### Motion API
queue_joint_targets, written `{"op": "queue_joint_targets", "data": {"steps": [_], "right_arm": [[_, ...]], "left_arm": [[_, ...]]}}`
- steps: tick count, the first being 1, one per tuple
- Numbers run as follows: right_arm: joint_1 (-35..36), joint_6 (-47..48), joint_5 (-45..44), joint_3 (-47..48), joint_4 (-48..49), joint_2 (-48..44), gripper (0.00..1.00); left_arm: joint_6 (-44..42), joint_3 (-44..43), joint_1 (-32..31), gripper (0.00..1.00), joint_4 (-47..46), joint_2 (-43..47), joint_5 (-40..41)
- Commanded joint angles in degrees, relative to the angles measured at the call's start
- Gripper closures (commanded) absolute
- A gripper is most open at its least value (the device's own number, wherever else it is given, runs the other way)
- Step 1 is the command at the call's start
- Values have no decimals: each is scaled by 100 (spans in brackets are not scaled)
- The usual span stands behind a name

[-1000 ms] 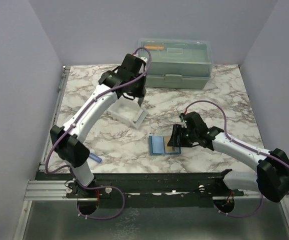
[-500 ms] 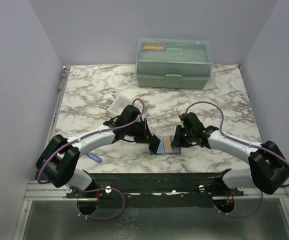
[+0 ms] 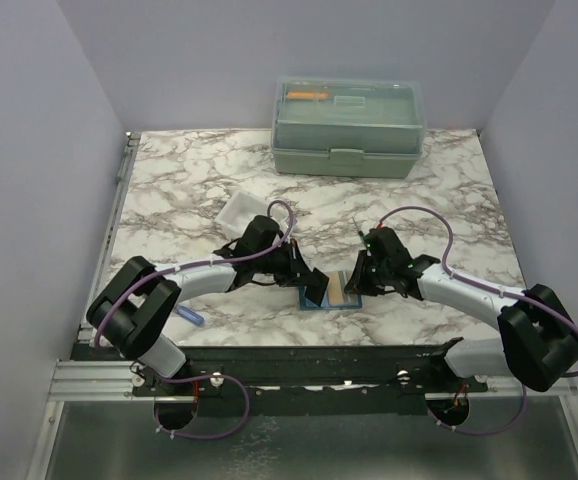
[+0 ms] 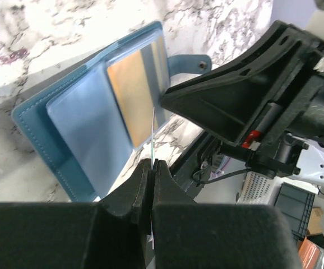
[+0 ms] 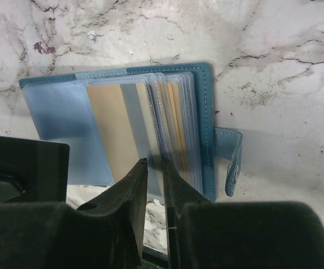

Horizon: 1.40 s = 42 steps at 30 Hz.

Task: Put the credit cards into the card holder
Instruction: Insert the credit card into the card holder.

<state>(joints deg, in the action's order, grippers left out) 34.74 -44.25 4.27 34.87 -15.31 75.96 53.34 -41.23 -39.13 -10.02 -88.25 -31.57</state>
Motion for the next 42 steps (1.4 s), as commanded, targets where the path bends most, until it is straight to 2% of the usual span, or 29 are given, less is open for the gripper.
{"op": "queue_joint_targets", "data": {"steps": [1,32,35,42], "right_arm": [[-2,-4,-392,-361,-184,292,79],[-2,93,-235,-351,-139,331,79],[-5,75,-188,-342,-130,319,79],[-2,1,-66,-362,-132,191,78]], "left_arm": [[18,231,-15,100,-339,-97,-95],[165,355,-12,100,-683,-819,-93],[219,340,-19,100,-815,-918,16],[486,505,-108,100,-1358,-927,837]]}}
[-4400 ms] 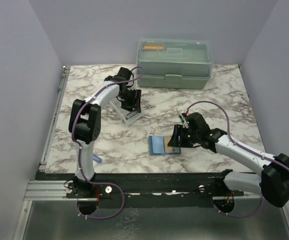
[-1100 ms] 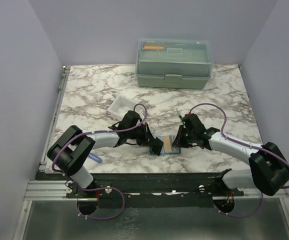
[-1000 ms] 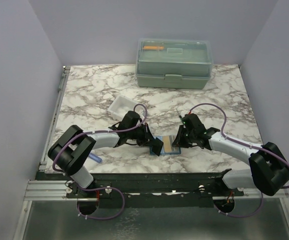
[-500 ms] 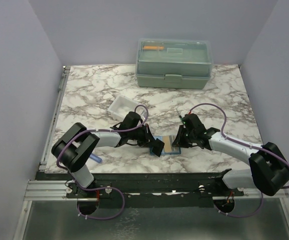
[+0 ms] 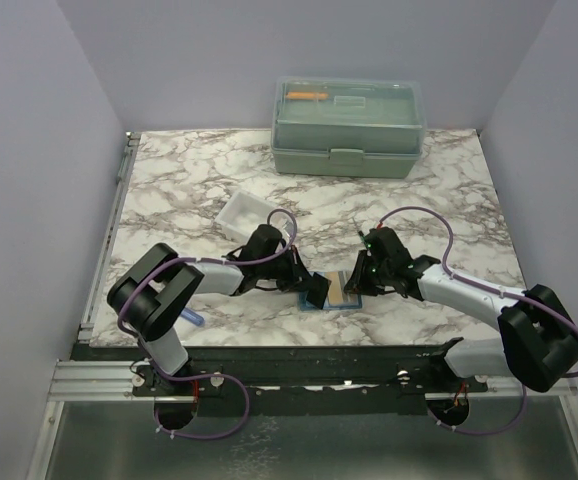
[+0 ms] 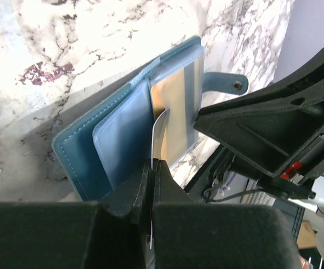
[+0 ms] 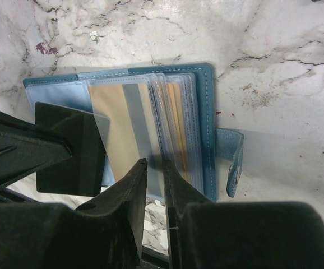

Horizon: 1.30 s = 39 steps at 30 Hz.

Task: Put the credit cards into the card holder
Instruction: Insert the credit card into the card holder.

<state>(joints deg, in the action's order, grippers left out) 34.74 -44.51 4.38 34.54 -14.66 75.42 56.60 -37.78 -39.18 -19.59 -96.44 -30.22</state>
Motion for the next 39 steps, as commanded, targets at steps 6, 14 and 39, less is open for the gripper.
{"op": "queue_joint_targets", "data": {"steps": [6,14,39], "right_arm": [[-2,-100,48,-505,-111,176,78],[-3,-130,102,-574,-23,151,78],[-3,-92,186,-566,70,225,78]], "left_arm": [[398,264,-250,100,-823,-151,1100],[594,416,-434,100,-1078,-167,1538],[499,709,-499,100,-1486,-176,2231]]}}
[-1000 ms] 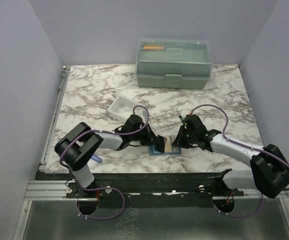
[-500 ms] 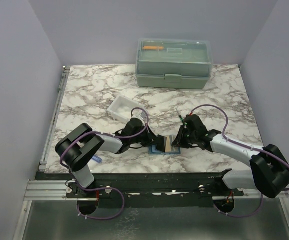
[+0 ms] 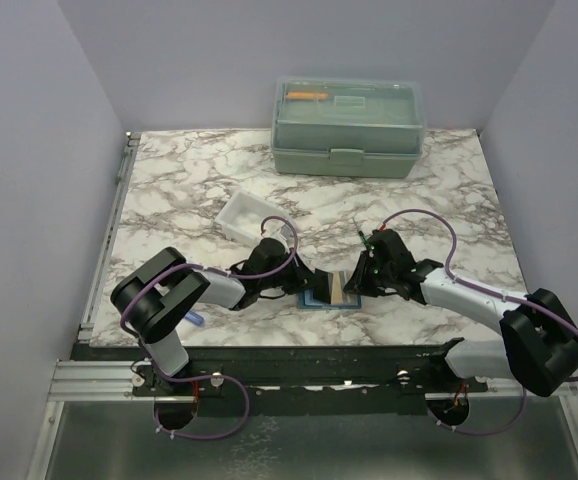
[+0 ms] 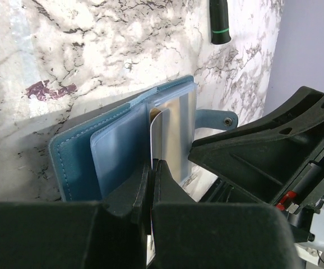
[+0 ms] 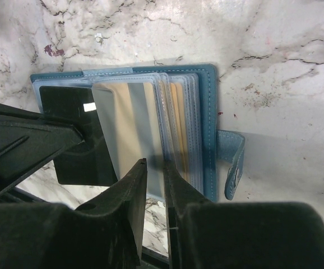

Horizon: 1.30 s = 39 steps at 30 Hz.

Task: Put the credit cards into the card holder
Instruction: Insert the credit card into the card holder.

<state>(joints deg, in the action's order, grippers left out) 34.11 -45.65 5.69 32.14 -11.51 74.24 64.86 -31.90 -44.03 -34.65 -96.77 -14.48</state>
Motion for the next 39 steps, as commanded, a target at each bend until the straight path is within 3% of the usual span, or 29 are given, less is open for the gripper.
{"op": "queue_joint_targets", "data": {"steps": [1,24,39], "right_arm": [[61,26,67,-323,-246,350,78],[59,22,177,-366,-115,431,78],[60,-14,308,-332,-113,387,78]], "left_arm": [[-381,122,-3,100,20,-127,664],[-1229,120,0,100,-129,-112,1012],[-940,254,-11,100,-914,-416,821]]}}
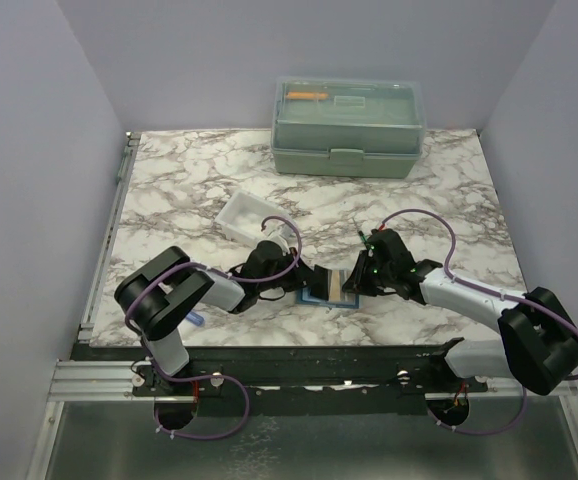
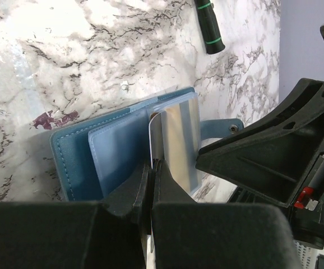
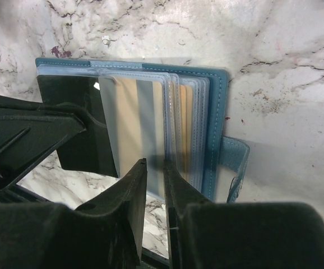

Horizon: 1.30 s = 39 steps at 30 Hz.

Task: Put the credit cards into the card holder
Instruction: Insert the credit card into the card holder.

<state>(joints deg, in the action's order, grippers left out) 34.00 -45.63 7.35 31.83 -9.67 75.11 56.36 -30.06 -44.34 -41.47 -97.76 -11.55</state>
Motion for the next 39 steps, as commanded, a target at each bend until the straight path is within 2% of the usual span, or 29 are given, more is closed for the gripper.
{"op": "queue_joint_targets", "data": {"steps": [1,4,7,11,20,22,23,24,26,29,39], "right_arm": [[72,-24,151,-301,-310,281,77],[71,-61,113,-266,-438,201,74],[72,-117,60,-246,-587,47,65],[63,-139,92,-329,-520,22,66],[54,-158,222,-461,-206,157,70],[54,-150,187,-452,-253,135,71],[53,-149,159,-450,-288,101,71],[54,-148,146,-458,-308,60,71],[54,-149,127,-459,-351,-14,71],[54,-140,89,-444,-394,-40,71],[54,-75,103,-337,-407,50,71]], "left_arm": [[-66,71,21,100,-268,-364,498],[53,110,17,100,-390,-419,377],[134,219,13,100,-479,-429,339],[231,281,8,100,-609,-499,202],[518,49,-28,100,-736,-823,-731],[559,81,-32,83,-640,-711,-729],[561,109,-33,72,-512,-580,-643],[545,99,-31,56,-270,-445,-534],[415,-70,-36,43,429,-165,-394],[282,-264,-32,35,1021,-45,-382],[-45,-1366,-63,27,3520,-193,-49]]}}
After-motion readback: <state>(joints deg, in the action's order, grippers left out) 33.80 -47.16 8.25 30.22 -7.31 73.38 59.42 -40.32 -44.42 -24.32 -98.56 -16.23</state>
